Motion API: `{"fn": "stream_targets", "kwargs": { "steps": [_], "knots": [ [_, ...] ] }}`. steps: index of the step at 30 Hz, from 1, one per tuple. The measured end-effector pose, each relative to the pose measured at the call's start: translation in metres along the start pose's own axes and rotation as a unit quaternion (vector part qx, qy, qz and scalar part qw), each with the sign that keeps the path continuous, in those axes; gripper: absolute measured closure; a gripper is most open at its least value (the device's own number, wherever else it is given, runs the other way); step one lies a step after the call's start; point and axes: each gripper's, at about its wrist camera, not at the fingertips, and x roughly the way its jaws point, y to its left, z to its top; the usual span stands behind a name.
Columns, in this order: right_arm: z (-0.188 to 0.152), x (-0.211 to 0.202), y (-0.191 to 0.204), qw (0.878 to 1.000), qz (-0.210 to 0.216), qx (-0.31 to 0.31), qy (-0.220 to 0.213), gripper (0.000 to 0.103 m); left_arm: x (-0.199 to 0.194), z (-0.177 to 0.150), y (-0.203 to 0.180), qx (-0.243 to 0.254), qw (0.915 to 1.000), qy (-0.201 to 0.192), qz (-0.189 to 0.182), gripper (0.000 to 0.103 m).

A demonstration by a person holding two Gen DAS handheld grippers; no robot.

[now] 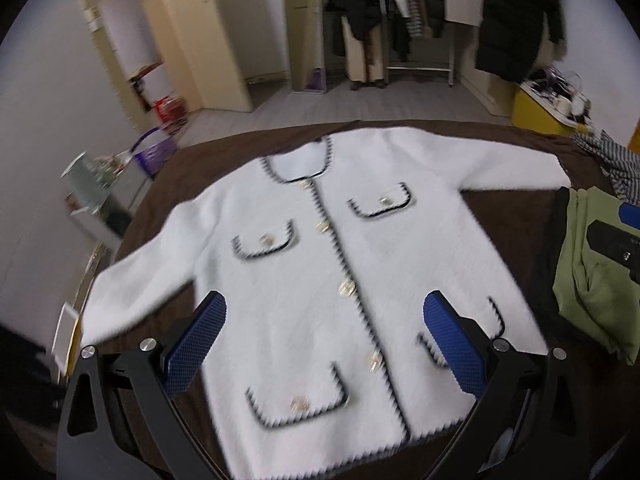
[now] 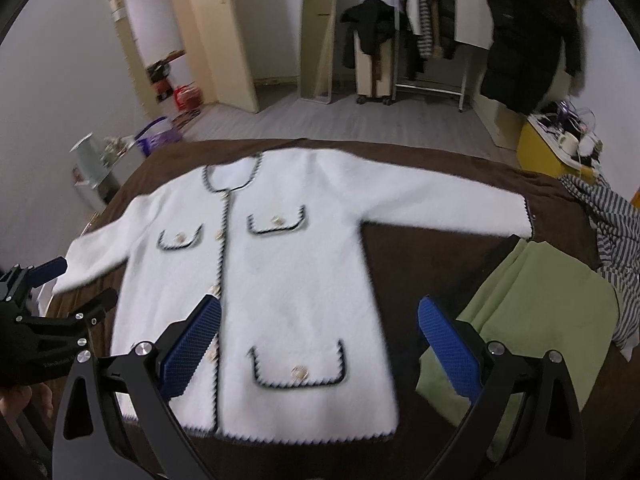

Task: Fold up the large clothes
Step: 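Move the right tool to the cardigan's front edge near the hem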

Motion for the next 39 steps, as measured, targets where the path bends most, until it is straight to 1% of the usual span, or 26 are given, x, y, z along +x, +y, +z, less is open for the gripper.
{"fn": "stream_targets", "kwargs": {
  "steps": [5, 7, 10, 11, 13, 14, 16, 17, 20, 22, 24, 26, 28, 30, 33, 36, 37, 38, 39],
  "knots": [
    [0.014, 0.049, -0.039, 0.999, -0.019, 0.036, 0.014, 0.006, 0.049, 0.040, -0.021, 0.014, 0.9995, -0.001, -0.027, 0.006],
    [0.017, 0.071, -0.053, 0.998, -0.016, 0.054, 0.022, 0.006, 0.076, 0.055, -0.032, 0.021, 0.9990, 0.001, -0.039, 0.006],
    [0.022, 0.106, -0.072, 0.996, -0.030, 0.078, 0.035, 0.006, 0.115, 0.075, -0.047, 0.022, 0.9982, 0.002, -0.056, 0.006],
    [0.022, 0.113, -0.076, 0.995, -0.032, 0.084, 0.036, 0.006, 0.133, 0.082, -0.054, 0.025, 0.9977, 0.005, -0.062, 0.006],
    [0.026, 0.136, -0.092, 0.993, -0.040, 0.106, 0.038, 0.006, 0.161, 0.092, -0.069, 0.040, 0.9969, 0.013, -0.067, 0.006],
    [0.028, 0.143, -0.097, 0.992, -0.043, 0.113, 0.039, 0.006, 0.175, 0.096, -0.080, 0.055, 0.9961, 0.014, -0.068, 0.006],
    [0.030, 0.164, -0.115, 0.987, -0.061, 0.143, 0.044, 0.006, 0.196, 0.102, -0.099, 0.078, 0.9943, 0.018, -0.071, 0.006],
    [0.030, 0.173, -0.126, 0.984, -0.061, 0.162, 0.045, 0.006, 0.207, 0.106, -0.108, 0.085, 0.9935, 0.022, -0.073, 0.006],
    [0.029, 0.188, -0.153, 0.975, -0.055, 0.212, 0.044, 0.006, 0.229, 0.115, -0.127, 0.092, 0.9921, 0.022, -0.082, 0.006],
    [0.027, 0.198, -0.174, 0.966, -0.047, 0.249, 0.045, 0.006, 0.243, 0.121, -0.139, 0.098, 0.9908, 0.023, -0.090, 0.006],
    [0.027, 0.203, -0.189, 0.961, -0.050, 0.270, 0.043, 0.006, 0.254, 0.127, -0.149, 0.101, 0.9900, 0.022, -0.096, 0.006],
    [0.029, 0.206, -0.200, 0.959, -0.058, 0.276, 0.038, 0.006, 0.266, 0.132, -0.157, 0.104, 0.9897, 0.024, -0.095, 0.006],
    [0.031, 0.210, -0.213, 0.956, -0.061, 0.284, 0.033, 0.006, 0.276, 0.134, -0.159, 0.091, 0.9906, 0.026, -0.098, 0.006],
    [0.033, 0.217, -0.226, 0.954, -0.053, 0.294, 0.028, 0.006, 0.286, 0.132, -0.159, 0.076, 0.9909, 0.035, -0.106, 0.006],
    [0.036, 0.228, -0.239, 0.950, -0.056, 0.305, 0.024, 0.006, 0.305, 0.126, -0.161, 0.060, 0.9909, 0.058, -0.106, 0.006],
    [0.044, 0.239, -0.249, 0.950, -0.069, 0.304, 0.024, 0.006, 0.320, 0.119, -0.163, 0.046, 0.9899, 0.074, -0.112, 0.005],
    [0.046, 0.244, -0.253, 0.948, -0.076, 0.308, 0.027, 0.006, 0.323, 0.116, -0.161, 0.032, 0.9897, 0.074, -0.118, 0.005],
    [0.047, 0.246, -0.257, 0.943, -0.085, 0.320, 0.023, 0.006, 0.325, 0.114, -0.159, 0.021, 0.9897, 0.071, -0.123, 0.005],
    [0.048, 0.249, -0.262, 0.941, -0.087, 0.325, 0.024, 0.006, 0.325, 0.113, -0.160, 0.020, 0.9901, 0.067, -0.122, 0.005]
  ]
}}
